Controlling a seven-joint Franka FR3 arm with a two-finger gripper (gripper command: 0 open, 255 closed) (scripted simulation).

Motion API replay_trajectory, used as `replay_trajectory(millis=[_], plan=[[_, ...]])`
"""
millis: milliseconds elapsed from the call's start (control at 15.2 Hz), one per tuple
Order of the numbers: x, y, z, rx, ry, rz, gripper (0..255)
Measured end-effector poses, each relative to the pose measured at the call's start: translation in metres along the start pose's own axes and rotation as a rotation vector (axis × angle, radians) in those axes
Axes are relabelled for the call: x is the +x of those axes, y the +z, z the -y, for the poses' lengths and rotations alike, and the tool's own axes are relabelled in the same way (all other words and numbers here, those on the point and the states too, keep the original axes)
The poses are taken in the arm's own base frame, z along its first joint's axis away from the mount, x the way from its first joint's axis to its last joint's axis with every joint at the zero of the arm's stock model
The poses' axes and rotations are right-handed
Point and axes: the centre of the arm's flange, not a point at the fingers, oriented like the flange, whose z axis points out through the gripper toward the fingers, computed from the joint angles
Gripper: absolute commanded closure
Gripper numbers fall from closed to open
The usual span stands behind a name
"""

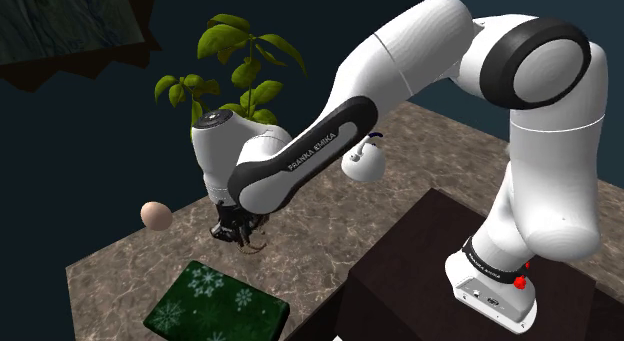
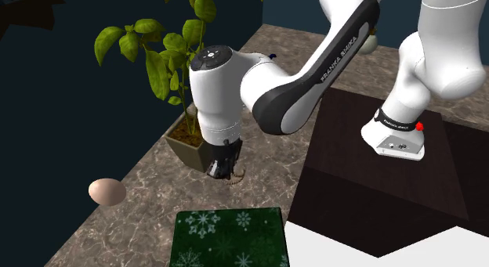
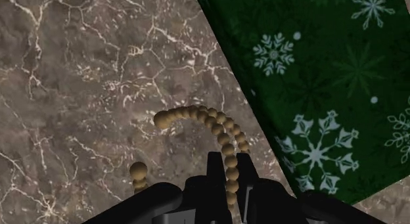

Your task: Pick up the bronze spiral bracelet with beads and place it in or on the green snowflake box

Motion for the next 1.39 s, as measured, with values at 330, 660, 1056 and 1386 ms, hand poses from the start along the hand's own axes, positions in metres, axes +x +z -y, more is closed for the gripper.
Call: replay_trajectory(millis=[330,660,1056,1386], plan=[[-0.029,-0.006,0.060,0.000,0.000,0.000,255],[-0.059,-0.003,0.115,0.000,0.000,0.001,255],[-0.075,0.018,0.145,0.000,0.001,0.000,255],[-0.073,0.044,0.144,-0.001,0.001,0.000,255]])
